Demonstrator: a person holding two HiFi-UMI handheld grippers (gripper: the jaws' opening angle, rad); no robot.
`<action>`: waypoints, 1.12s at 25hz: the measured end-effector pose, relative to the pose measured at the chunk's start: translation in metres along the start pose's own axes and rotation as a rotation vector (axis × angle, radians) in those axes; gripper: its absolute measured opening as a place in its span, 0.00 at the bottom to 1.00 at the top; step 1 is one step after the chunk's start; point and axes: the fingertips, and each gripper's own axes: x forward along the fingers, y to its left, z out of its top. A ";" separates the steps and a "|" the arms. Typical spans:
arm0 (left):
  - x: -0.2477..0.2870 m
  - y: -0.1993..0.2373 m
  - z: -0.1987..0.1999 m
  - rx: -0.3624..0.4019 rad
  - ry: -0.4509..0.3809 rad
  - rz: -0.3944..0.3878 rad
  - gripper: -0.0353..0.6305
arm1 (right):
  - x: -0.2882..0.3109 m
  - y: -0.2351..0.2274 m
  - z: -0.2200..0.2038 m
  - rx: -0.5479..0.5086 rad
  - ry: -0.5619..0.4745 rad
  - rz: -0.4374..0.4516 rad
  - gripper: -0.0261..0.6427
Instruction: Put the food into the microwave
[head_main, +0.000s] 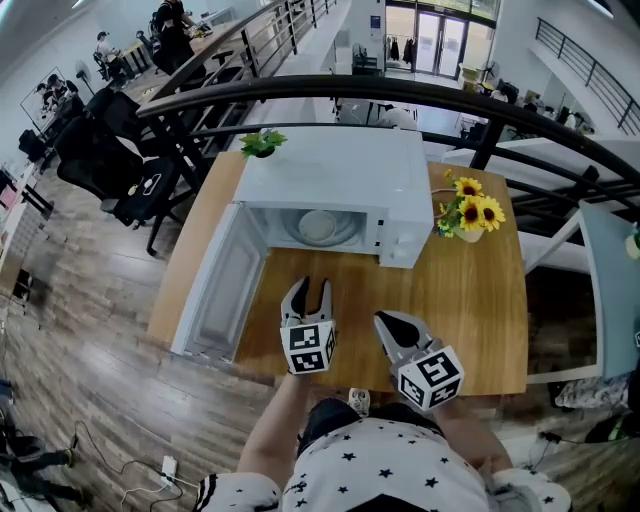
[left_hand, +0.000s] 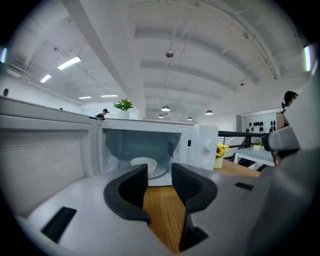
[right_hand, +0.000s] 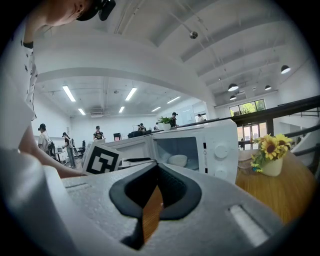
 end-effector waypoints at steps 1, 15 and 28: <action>-0.006 -0.002 0.001 -0.004 -0.005 -0.003 0.24 | -0.002 0.001 0.000 0.002 -0.003 -0.003 0.05; -0.103 -0.013 0.002 -0.062 -0.034 -0.030 0.06 | -0.032 0.029 -0.005 -0.003 -0.045 -0.054 0.05; -0.214 -0.023 0.000 -0.041 -0.042 -0.118 0.06 | -0.084 0.107 -0.025 -0.012 -0.043 -0.092 0.05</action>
